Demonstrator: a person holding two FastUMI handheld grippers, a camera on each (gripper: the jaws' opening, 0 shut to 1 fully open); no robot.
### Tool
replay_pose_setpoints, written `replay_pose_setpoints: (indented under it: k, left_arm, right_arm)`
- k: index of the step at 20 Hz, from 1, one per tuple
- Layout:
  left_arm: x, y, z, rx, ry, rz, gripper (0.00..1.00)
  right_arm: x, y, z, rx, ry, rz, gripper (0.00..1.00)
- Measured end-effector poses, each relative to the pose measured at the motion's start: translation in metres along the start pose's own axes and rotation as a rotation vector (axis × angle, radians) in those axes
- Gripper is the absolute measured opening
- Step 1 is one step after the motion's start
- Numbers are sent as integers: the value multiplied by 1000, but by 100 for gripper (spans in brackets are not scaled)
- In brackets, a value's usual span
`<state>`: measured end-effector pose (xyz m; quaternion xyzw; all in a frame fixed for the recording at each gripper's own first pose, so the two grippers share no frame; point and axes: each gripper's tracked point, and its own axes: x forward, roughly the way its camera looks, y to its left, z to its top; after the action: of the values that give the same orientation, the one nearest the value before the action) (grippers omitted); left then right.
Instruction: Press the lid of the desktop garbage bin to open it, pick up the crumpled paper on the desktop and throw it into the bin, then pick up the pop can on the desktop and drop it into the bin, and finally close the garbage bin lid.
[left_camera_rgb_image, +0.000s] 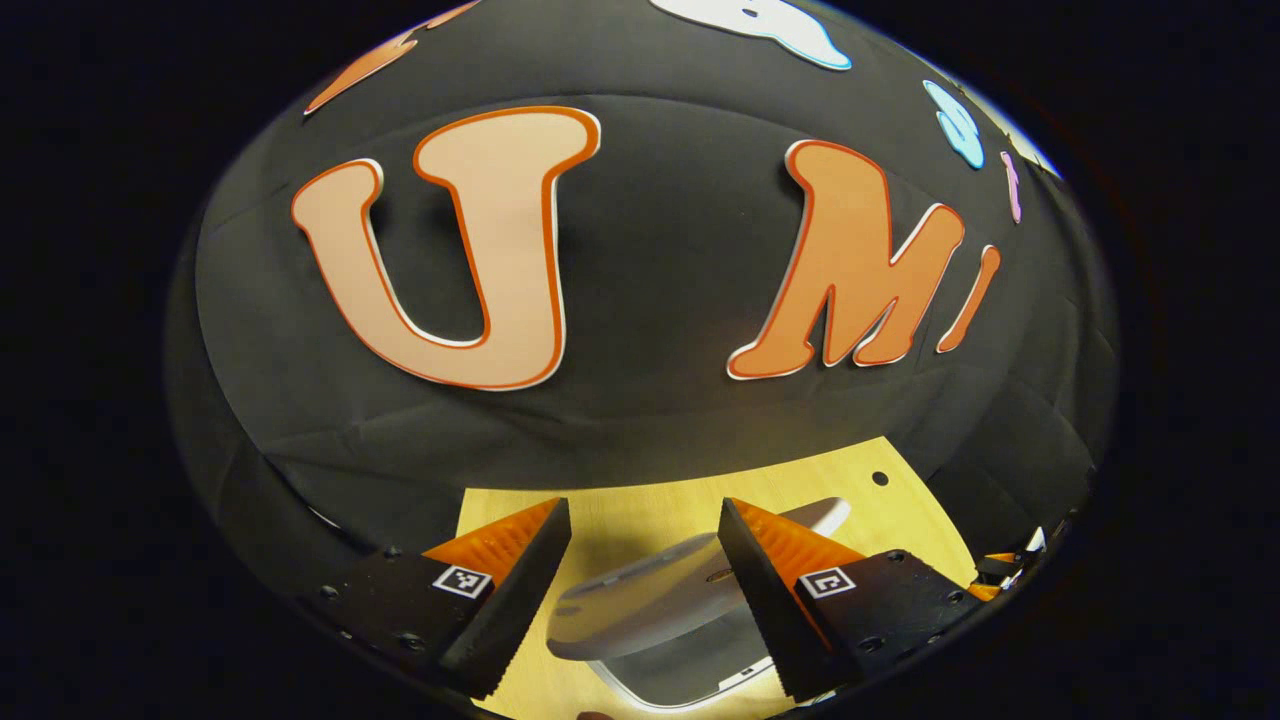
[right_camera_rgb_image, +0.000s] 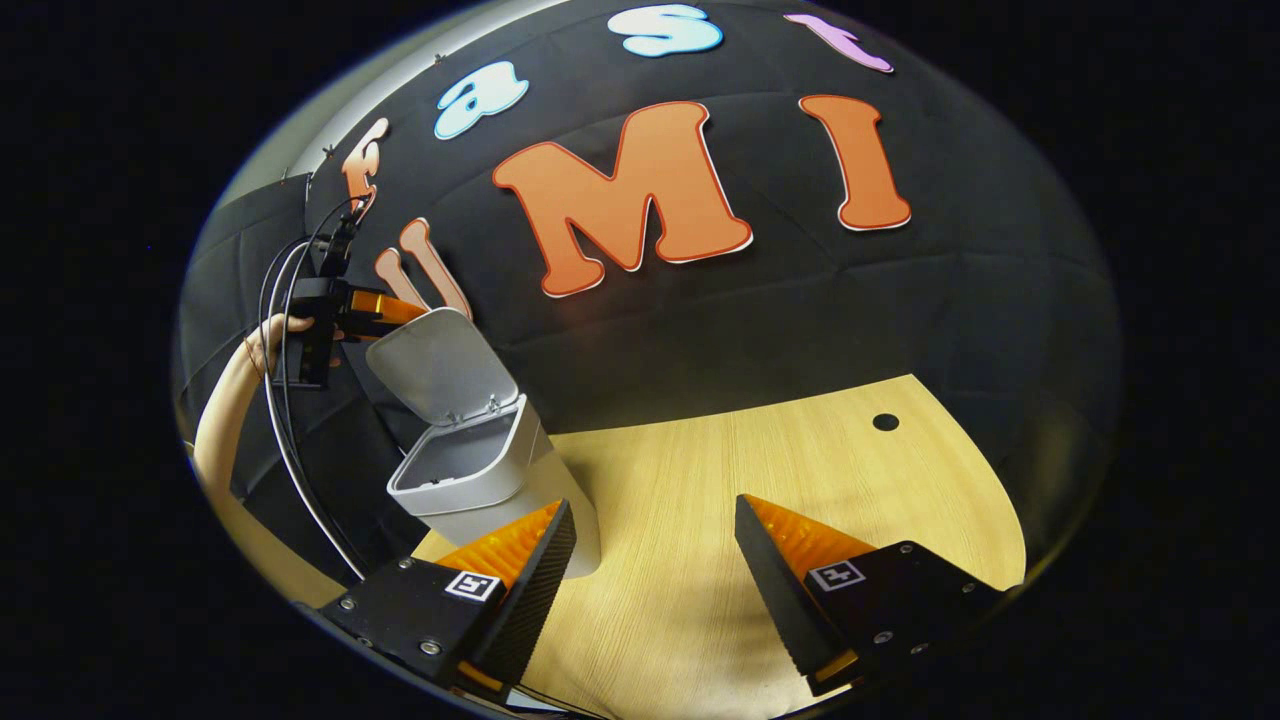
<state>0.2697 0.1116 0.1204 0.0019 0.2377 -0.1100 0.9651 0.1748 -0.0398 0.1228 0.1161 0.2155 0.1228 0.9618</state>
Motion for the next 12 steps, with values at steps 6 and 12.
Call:
replay_pose_setpoints:
  k: [6,12]
  left_arm:
    - [-10,-36,-69,32,41,-29,96]
    - [-15,-69,-142,17,45,3,97]
  right_arm:
    - [-5,8,-4,-8,16,33,96]
    - [-10,12,-13,-36,45,57,96]
